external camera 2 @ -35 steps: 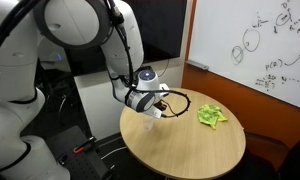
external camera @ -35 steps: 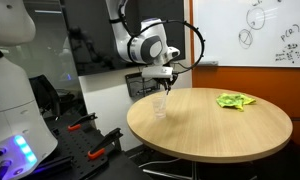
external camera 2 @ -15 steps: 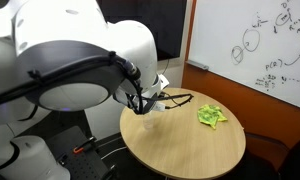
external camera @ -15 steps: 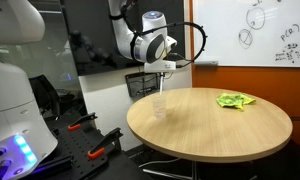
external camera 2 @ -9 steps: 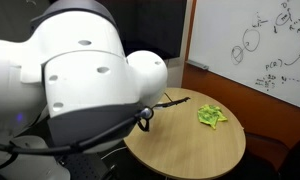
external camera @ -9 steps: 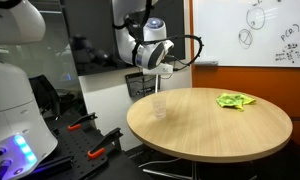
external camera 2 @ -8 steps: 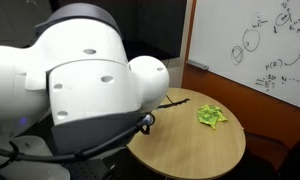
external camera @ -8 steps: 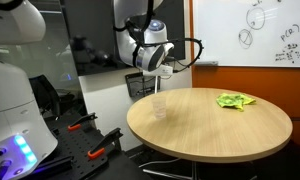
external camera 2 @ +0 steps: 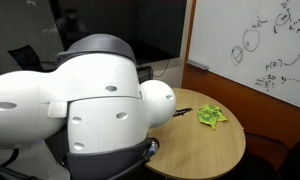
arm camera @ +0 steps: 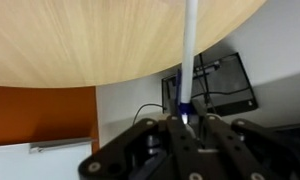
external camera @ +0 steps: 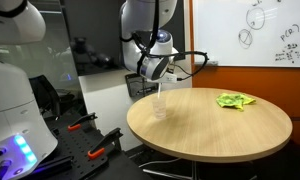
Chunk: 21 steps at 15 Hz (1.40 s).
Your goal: Put the pen in the cup
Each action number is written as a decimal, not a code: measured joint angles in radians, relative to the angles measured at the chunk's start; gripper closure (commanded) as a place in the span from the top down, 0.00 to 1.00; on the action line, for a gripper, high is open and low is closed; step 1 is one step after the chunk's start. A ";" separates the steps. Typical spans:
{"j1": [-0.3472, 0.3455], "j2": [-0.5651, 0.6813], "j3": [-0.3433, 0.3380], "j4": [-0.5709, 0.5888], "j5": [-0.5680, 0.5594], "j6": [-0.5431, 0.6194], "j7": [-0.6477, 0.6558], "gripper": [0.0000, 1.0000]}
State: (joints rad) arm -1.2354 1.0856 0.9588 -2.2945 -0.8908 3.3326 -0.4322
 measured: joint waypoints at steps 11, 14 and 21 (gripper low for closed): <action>0.086 -0.027 -0.066 0.065 0.001 -0.042 0.002 0.87; 0.130 -0.101 -0.084 0.062 0.030 -0.042 0.015 1.00; 0.221 -0.339 -0.081 -0.022 0.144 -0.190 0.199 1.00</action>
State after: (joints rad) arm -1.0144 0.7469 0.8782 -2.3168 -0.7464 3.1424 -0.2327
